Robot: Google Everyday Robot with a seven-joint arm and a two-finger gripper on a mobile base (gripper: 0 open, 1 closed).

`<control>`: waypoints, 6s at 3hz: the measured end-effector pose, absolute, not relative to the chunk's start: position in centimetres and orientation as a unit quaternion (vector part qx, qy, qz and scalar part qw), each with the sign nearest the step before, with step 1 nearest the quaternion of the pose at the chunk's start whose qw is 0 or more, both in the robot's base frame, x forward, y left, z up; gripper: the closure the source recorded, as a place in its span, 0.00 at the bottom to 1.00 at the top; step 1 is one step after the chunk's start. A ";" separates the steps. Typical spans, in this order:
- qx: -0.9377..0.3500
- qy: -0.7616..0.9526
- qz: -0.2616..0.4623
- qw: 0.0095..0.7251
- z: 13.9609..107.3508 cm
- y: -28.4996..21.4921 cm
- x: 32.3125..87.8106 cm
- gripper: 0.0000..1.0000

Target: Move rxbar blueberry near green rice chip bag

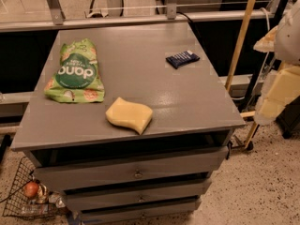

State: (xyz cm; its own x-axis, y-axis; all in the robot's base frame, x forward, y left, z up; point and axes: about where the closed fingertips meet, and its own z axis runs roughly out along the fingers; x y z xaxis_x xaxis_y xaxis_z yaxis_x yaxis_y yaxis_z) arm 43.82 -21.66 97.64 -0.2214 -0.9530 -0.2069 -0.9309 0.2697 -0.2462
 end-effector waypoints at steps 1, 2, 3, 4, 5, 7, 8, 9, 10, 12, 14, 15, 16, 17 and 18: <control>-0.603 0.781 -0.035 0.159 97.6 -21.7 43.8 0.00; -0.627 0.754 -0.032 0.194 97.4 -22.0 48.3 0.00; -0.662 0.705 -0.009 0.253 96.2 -20.8 56.7 0.00; -0.670 0.680 0.026 0.297 94.4 -18.7 63.5 0.00; -0.646 0.693 0.058 0.315 92.0 -17.1 68.7 0.00; -0.618 0.706 0.083 0.335 90.7 -16.0 69.7 0.00; -0.595 0.717 0.104 0.349 89.4 -14.0 71.8 0.00; -0.585 0.726 0.113 0.342 88.2 -12.4 73.6 0.00; -0.585 0.734 0.120 0.324 86.8 -11.3 74.8 0.00; -0.576 0.751 0.141 0.291 84.0 -11.0 75.7 0.00; -0.566 0.762 0.148 0.276 82.9 -11.9 75.9 0.41; -0.564 0.764 0.151 0.274 82.5 -12.0 76.1 0.65; -0.565 0.763 0.152 0.275 82.7 -12.0 76.1 0.96; -0.565 0.763 0.152 0.275 82.7 -12.0 76.1 1.00; -0.597 0.727 0.119 0.317 87.2 -11.0 76.8 1.00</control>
Offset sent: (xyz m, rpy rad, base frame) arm 0.1517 -0.0121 -0.0090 0.1260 -0.1918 0.2527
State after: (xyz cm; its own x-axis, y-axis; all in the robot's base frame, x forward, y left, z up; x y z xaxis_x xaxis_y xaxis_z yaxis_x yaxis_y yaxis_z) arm 76.78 -10.98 87.22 -0.0860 -0.7929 -0.6032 -0.9436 0.2592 -0.2062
